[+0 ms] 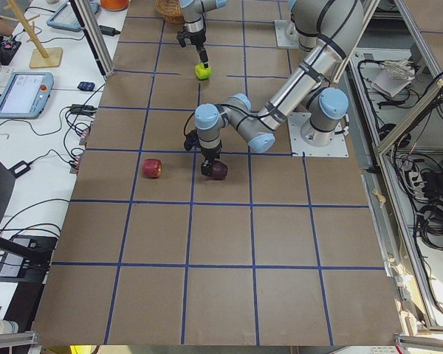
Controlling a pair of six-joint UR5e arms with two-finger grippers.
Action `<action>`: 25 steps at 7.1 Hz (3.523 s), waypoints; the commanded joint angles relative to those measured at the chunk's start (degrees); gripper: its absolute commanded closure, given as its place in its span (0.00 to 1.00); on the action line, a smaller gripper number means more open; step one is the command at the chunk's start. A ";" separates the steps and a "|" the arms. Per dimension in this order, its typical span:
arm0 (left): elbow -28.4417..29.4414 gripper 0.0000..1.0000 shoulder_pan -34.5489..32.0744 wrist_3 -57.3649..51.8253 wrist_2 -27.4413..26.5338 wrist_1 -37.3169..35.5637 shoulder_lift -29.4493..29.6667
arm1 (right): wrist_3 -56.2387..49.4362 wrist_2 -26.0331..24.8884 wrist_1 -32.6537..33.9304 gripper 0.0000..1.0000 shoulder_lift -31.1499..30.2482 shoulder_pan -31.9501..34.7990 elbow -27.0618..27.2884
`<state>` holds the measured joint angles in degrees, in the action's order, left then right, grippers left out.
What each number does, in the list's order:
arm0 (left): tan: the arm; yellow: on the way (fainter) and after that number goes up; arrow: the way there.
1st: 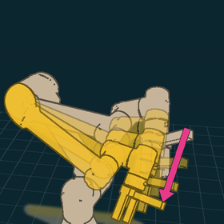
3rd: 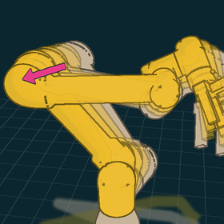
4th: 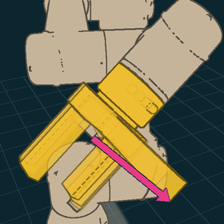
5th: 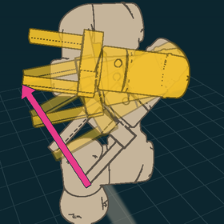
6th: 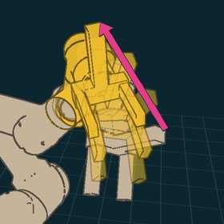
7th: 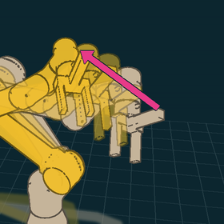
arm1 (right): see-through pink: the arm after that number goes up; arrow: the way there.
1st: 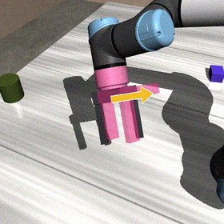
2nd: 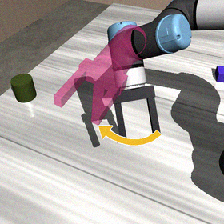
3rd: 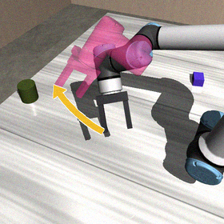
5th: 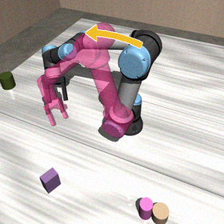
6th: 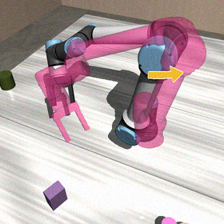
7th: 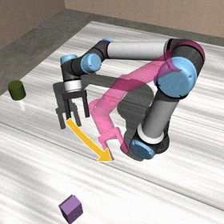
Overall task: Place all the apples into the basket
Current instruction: 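Lower right gripper onto green apple while left gripper reaches dark red apple, then lift green apple into basket with right gripper while left carries dark red apple, then release dark red apple mid-table with left gripper while right gripper returns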
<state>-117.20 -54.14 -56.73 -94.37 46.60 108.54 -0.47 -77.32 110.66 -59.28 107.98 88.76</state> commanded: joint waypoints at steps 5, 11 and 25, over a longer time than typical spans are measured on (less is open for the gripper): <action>2.04 0.89 -1.48 3.78 1.19 3.72 -1.12 | -1.63 -0.55 4.56 0.94 3.12 -0.14 -0.51; 16.48 0.89 -39.22 71.57 12.43 14.18 1.66 | -13.82 -11.88 -14.96 1.00 -1.90 -26.73 -17.12; 43.02 0.00 -24.82 35.92 -0.51 31.03 12.30 | -26.39 -15.11 -13.74 0.00 -1.95 -33.07 -17.84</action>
<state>-74.49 -82.70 -7.46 -88.18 79.56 119.48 -31.45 -96.73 105.34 -57.40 69.04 70.81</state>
